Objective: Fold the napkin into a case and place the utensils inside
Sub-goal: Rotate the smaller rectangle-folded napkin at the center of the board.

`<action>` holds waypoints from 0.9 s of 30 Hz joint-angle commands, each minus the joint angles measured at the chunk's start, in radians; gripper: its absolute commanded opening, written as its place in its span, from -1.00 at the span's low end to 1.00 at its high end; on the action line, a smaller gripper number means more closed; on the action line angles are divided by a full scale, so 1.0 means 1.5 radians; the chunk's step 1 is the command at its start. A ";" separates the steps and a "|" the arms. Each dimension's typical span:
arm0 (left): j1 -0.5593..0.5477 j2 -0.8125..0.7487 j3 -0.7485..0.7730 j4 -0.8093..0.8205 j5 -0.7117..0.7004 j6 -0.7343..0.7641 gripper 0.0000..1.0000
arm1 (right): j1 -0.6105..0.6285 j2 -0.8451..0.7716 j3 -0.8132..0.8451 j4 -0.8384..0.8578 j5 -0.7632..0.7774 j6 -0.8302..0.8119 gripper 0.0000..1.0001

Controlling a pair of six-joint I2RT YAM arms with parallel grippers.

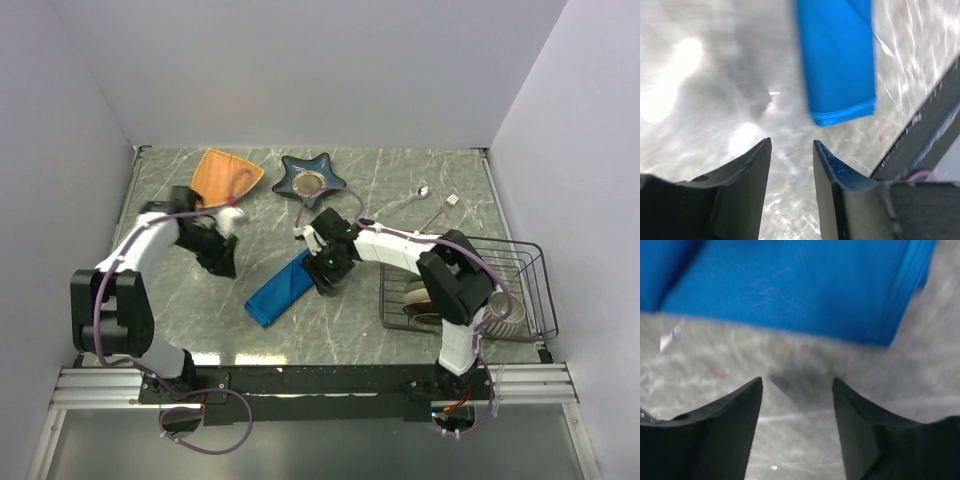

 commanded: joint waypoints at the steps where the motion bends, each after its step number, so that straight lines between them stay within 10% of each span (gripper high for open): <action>1: 0.127 -0.029 0.056 -0.013 0.126 -0.016 -0.03 | 0.000 0.056 0.072 0.068 0.016 -0.101 0.52; 18: 0.217 -0.099 0.065 0.105 0.160 -0.114 0.09 | -0.003 0.169 0.356 -0.022 -0.102 -0.254 0.79; 27: 0.217 -0.128 0.149 0.436 0.043 -0.284 0.99 | -0.128 -0.004 0.527 -0.164 -0.009 -0.089 1.00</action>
